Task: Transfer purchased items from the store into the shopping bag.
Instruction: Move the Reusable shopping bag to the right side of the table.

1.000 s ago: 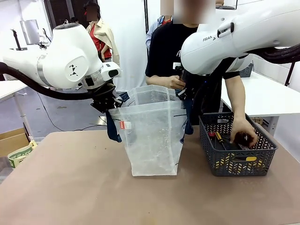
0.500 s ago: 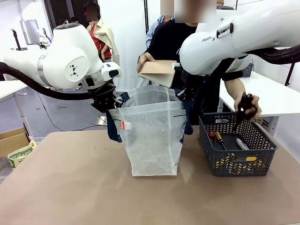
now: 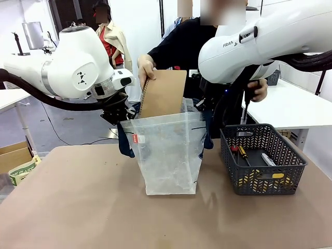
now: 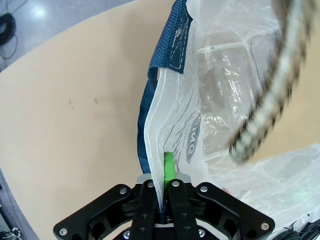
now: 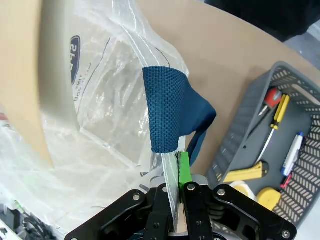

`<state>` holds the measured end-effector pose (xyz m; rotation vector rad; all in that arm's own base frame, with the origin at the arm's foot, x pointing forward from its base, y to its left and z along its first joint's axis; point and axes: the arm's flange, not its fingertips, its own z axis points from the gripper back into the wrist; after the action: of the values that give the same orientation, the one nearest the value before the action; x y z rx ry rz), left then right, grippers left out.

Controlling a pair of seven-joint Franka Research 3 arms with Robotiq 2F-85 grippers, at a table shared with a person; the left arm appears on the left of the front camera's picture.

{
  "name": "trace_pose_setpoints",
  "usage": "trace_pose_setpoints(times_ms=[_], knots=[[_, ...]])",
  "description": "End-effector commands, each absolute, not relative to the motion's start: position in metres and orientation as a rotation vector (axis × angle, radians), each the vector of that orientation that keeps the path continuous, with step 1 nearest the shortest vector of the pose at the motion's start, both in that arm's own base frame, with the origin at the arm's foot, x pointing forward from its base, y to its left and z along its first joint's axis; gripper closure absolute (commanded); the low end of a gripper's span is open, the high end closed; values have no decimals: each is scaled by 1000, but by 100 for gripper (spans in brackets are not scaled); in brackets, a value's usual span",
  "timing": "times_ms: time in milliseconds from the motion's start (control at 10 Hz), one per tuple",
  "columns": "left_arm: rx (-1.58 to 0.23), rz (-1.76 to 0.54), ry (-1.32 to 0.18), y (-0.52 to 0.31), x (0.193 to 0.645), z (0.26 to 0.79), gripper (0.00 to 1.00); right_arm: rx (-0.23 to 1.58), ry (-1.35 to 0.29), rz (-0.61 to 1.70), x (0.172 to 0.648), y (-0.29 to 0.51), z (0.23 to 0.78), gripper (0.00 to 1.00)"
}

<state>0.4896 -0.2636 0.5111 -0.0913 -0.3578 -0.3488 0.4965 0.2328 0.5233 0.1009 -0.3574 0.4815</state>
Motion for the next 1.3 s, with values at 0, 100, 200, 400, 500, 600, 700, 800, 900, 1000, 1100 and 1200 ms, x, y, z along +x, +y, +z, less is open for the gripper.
trace_pose_setpoints(times_ms=[0, 100, 200, 400, 500, 600, 700, 800, 900, 1000, 1100, 1200], knots=[[-95, -345, -358, -263, 490, 511, 100, 101, -357, 481, 497, 233, 523, 100], [-95, -345, -358, -263, 490, 511, 100, 101, -357, 481, 497, 233, 523, 100], [-95, -345, -358, -263, 490, 511, 100, 101, -357, 481, 497, 233, 523, 100], [-95, -345, -358, -263, 490, 511, 100, 101, -357, 481, 497, 233, 523, 100], [-95, -345, -358, -263, 490, 511, 100, 101, -357, 481, 497, 233, 523, 100], [-95, -345, -358, -263, 490, 511, 100, 101, -357, 481, 497, 233, 523, 100], [-95, -345, -358, -263, 490, 511, 100, 101, -357, 481, 497, 233, 523, 100], [-95, -345, -358, -263, 490, 511, 100, 101, -357, 481, 497, 233, 523, 100], [-95, -345, -358, -263, 490, 511, 100, 101, -357, 481, 497, 233, 523, 100], [-95, -345, -358, -263, 490, 511, 100, 101, -357, 481, 497, 233, 523, 100], [-95, -345, -358, -263, 490, 511, 100, 101, -357, 481, 497, 233, 523, 100], [-95, -345, -358, -263, 490, 511, 100, 101, -357, 481, 497, 233, 523, 100]])
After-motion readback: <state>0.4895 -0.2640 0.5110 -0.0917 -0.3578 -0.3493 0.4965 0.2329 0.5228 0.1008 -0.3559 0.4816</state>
